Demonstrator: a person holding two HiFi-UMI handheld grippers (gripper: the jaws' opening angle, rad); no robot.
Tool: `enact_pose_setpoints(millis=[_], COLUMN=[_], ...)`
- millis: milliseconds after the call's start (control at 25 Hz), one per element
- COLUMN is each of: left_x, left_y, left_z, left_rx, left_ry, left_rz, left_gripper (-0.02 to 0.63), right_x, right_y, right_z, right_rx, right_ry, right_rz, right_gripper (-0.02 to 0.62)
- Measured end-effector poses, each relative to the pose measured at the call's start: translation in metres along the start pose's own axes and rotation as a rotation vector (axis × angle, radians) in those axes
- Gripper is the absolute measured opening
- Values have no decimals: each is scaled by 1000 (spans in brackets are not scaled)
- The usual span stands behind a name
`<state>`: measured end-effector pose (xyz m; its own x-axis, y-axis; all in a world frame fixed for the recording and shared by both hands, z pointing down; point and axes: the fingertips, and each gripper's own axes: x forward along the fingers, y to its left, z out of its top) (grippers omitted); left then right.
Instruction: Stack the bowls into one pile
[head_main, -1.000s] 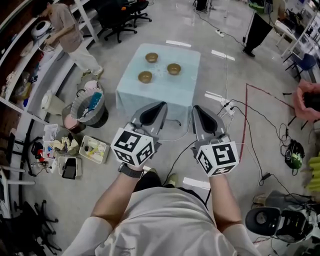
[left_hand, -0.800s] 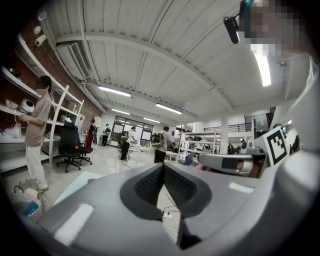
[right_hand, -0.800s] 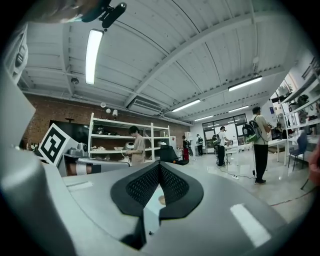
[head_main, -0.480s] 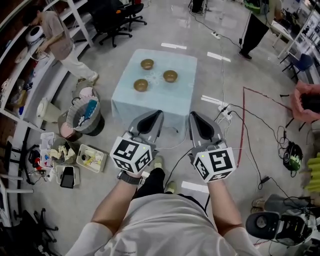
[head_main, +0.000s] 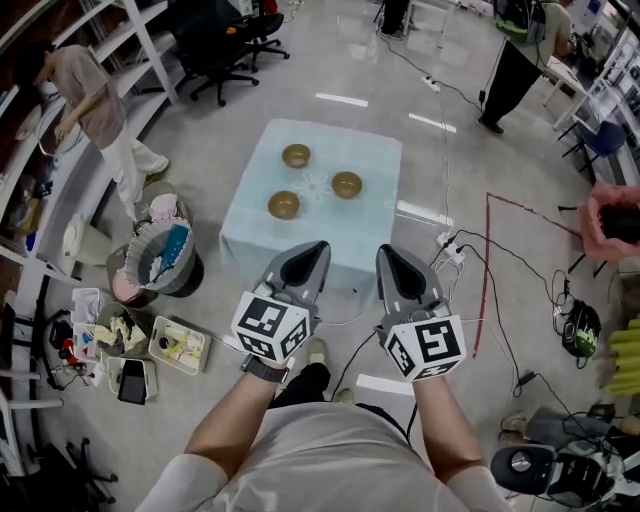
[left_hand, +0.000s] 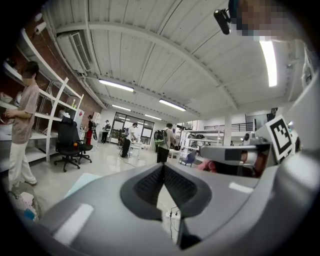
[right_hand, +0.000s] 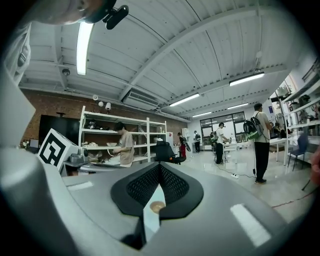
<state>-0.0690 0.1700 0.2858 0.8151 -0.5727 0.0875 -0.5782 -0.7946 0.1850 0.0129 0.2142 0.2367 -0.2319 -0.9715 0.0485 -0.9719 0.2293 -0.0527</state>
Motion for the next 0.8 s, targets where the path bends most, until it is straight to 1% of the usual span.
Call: enact_pose_setpoints(millis=[200,400,600,800], left_x=[32,57,75,94], left_y=[41,66,90,113], left_z=[-7,-16,-32,-48], left_rx=[3,-5,-32,-49], left_ry=[20,46,69,99], left_rz=[-17,-31,-9,33], left_gripper=[6,6,6,6], right_x=[46,71,90,116], right_y=[-10,-23,-39,-54], right_z=[-7,-14,-21,-34], right_rx=[0,5,16,33], right_ry=[17,30,45,62], right_rz=[-33,-73,-89,-72], right_gripper=[0,0,0,0])
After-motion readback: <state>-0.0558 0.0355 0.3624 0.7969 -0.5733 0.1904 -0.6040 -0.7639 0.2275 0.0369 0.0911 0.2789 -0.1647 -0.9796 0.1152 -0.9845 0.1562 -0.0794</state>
